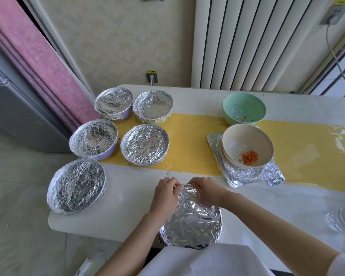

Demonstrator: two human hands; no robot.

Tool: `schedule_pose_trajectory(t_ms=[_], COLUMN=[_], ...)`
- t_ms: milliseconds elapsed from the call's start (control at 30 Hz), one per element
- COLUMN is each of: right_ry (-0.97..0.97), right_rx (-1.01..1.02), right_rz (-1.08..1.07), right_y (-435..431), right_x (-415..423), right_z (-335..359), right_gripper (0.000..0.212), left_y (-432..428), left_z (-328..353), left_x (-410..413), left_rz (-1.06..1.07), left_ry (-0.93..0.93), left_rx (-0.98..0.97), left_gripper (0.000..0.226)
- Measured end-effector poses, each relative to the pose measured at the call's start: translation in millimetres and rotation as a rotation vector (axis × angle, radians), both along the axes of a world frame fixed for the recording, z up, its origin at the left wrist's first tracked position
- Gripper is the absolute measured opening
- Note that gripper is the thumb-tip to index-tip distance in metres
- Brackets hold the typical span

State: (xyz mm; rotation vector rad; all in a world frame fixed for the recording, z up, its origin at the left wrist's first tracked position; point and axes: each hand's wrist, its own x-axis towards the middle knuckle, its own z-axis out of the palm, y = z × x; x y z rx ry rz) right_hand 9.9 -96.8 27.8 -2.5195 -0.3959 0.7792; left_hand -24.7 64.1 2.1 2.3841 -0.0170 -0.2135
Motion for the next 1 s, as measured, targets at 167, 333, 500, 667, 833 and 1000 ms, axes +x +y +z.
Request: schedule_pose_trajectory(t_ms=[167,333,500,667,833,1000], right_ry=[-0.068,-0.137,-0.168,-0.133,-0.160,-0.180], right_rx=[-0.130,-0.173,-0.164,-0.020,-0.056,-0.097], right_rz=[-0.018,0.037,0.048,0.051,0.067,0.119], right_y=[-1,-1,-3,1,10,15], right_x=[0,-6,-9,-2,2,7], right_z=[-6,-9,-12,-10,-12,-8], right_gripper=[0.033,0.032,0.028,0.039,0.028,0.026], left_y=[3,1,2,1,-3,-6], left_z=[-1,-2,-2,1,3,4], left_x=[2,-2,-2,2,5,3], left_rz=[0.070,0.111,0.101,0.087,0.107,0.155], left_ry=[0.047,0.043,0.025,0.003,-0.021,-0.029], left_rx=[-0.079,-0.101,-0.086,-0.085,-0.098,-0.125], left_gripper=[0.017,0.020,0.017,0.017,0.015,0.017])
